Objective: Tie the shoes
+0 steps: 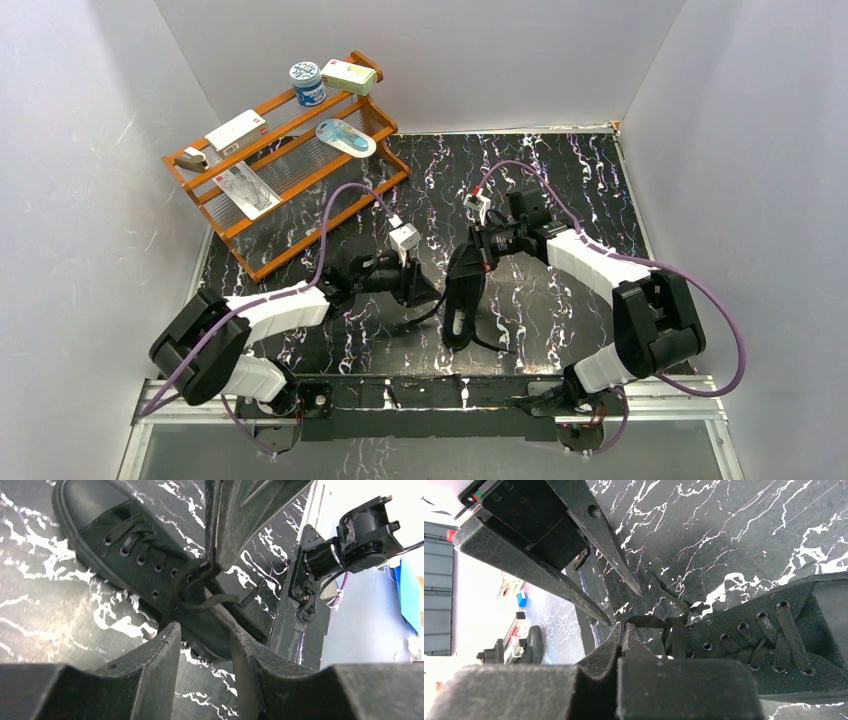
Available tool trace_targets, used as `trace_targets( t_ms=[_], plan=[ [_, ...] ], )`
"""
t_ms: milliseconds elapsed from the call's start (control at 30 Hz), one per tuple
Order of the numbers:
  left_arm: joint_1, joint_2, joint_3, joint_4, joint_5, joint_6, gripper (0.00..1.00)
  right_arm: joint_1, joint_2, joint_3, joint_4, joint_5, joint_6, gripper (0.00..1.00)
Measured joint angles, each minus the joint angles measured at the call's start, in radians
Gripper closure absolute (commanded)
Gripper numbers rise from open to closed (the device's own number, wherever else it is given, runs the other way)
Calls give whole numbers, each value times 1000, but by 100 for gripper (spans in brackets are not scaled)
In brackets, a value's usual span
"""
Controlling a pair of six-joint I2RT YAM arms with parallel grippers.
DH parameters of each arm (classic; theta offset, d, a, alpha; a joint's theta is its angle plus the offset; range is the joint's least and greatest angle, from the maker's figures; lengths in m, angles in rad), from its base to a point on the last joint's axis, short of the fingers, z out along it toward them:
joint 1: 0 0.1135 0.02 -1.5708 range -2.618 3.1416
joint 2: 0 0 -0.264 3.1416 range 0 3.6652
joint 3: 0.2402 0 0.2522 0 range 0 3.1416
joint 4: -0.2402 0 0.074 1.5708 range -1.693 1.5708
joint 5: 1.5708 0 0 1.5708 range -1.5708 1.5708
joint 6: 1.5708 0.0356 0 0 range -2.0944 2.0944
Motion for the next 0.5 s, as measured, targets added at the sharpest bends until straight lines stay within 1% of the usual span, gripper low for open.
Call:
trace_targets(
  t_ms=[233, 433, 500],
  plan=[
    [-2, 123, 77, 92, 101, 37, 65, 0, -8, 0, -3, -11, 2, 100],
    [-8, 171, 113, 125, 132, 50, 79, 0, -8, 0, -10, -15, 6, 100],
    [-9, 177, 116, 136, 138, 49, 86, 0, -8, 0, -10, -15, 9, 100]
  ],
)
